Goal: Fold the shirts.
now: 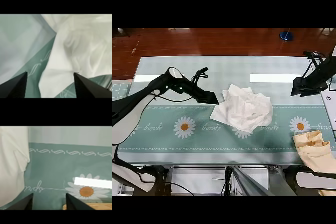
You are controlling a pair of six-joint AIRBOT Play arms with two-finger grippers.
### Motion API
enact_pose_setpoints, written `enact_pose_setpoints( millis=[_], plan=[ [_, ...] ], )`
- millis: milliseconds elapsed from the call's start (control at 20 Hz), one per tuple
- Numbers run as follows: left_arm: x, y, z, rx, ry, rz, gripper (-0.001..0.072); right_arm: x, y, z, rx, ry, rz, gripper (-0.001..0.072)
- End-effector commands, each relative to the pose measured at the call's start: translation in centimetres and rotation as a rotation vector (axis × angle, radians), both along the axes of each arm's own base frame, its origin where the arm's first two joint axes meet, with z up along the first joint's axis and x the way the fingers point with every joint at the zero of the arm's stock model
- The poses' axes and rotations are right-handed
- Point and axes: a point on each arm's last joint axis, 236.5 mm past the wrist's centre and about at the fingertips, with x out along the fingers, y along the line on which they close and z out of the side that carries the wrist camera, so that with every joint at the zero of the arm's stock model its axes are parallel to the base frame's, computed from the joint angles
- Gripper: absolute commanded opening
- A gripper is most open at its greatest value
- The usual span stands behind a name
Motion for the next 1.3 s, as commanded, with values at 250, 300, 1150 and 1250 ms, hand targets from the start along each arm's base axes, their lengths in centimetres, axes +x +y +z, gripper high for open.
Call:
enact_pose_setpoints(
  millis=[250,300,1150,1250],
  plan=[
    [-4.0,-2.6,-2.9,0.076,0.165,-0.21,0.0536,0.2,0.0,0.0,0.0,-0.006,-0.02,0.0481],
    [-4.0,-3.0,-2.7,0.074,0.156,-0.217,0.0218,0.1,0.1,0.0,0.003,-0.004,-0.019,0.0472],
    [-4.8,-2.0,-0.5,0.082,0.261,-0.211,0.0026,0.1,9.1,-1.3,0.455,-0.199,-0.048,0.0488],
    [-5.1,-1.9,-0.4,0.082,0.273,-0.221,0.0026,-2.0,9.4,-4.2,0.457,-0.145,-0.057,0.0541]
  ],
)
